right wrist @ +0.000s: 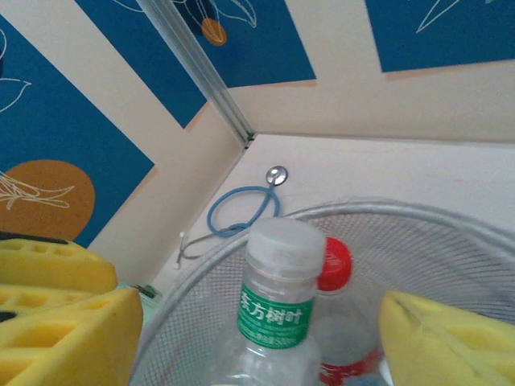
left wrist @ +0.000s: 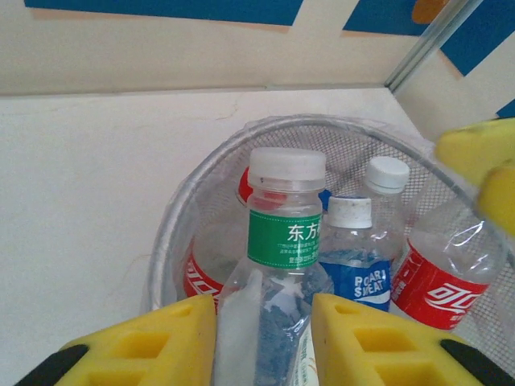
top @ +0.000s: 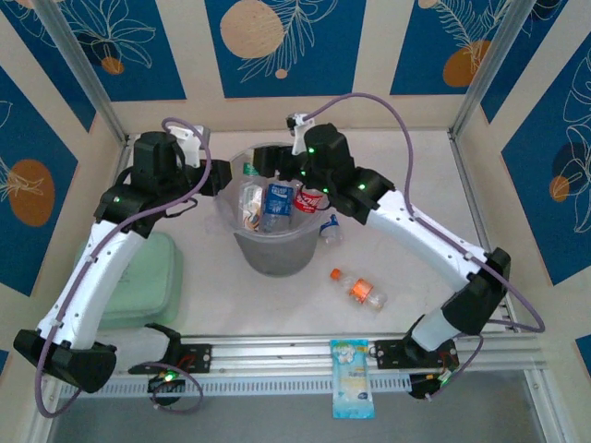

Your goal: Put the plastic bottles in the bin

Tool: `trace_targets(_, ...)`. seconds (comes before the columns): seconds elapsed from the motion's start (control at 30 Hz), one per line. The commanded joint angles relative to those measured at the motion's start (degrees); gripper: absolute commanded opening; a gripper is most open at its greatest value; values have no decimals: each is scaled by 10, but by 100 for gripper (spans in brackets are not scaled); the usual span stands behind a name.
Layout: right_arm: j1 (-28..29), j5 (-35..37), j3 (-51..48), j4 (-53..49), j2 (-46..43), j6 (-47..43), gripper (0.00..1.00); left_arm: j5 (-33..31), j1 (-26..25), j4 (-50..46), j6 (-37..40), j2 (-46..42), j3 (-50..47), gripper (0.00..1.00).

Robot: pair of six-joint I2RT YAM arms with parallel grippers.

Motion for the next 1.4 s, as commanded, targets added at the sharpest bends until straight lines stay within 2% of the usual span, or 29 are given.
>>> trace_targets(0.0, -19, -3, 15, -68, -33, -48, 76, -57, -30, -51, 44, 21, 40, 35)
trace_targets(0.13, -58, -13, -17, -121, -84, -70, 73, -90, -63, -63, 66, 44, 64, 32)
trace_targets(0.3, -140, -45, -103, -153, -190, -52, 71, -93, -79, -59, 78, 73, 71, 28)
trace_targets(0.5, -274, -64, -206, -197, -328, -21, 65, -87, -86, -36, 75, 93, 52, 24)
trace_targets(0.57, -313, -87, -235, -211, -358, -3, 64, -77, -86, -25, 67, 96, 36, 23)
trace_targets(0.67, -357, -166, -272, -230, -378, 16, 62, -66, -86, -13, 58, 102, 16, 21)
trace_targets(0.73, -375, -197, -288, -252, -373, 10, 62, -60, -86, -8, 53, 107, 4, 20)
trace_targets(0.83, -385, -206, -303, -294, -347, -3, 63, -55, -86, -4, 48, 107, -16, 20)
trace_targets(0.93, -386, -246, -329, -290, -313, -5, 64, -57, -86, 3, 39, 105, -45, 19)
trace_targets(1.17, -379, -299, -383, -175, -226, 29, 60, -51, -86, 5, 29, 98, -57, 18)
trace_targets(1.3, -359, -336, -382, -96, -131, 36, 59, -51, -86, 0, 30, 87, -38, 19)
trace_targets(1.37, -351, -358, -367, -71, -79, 37, 63, -50, -86, 0, 31, 79, -32, 22)
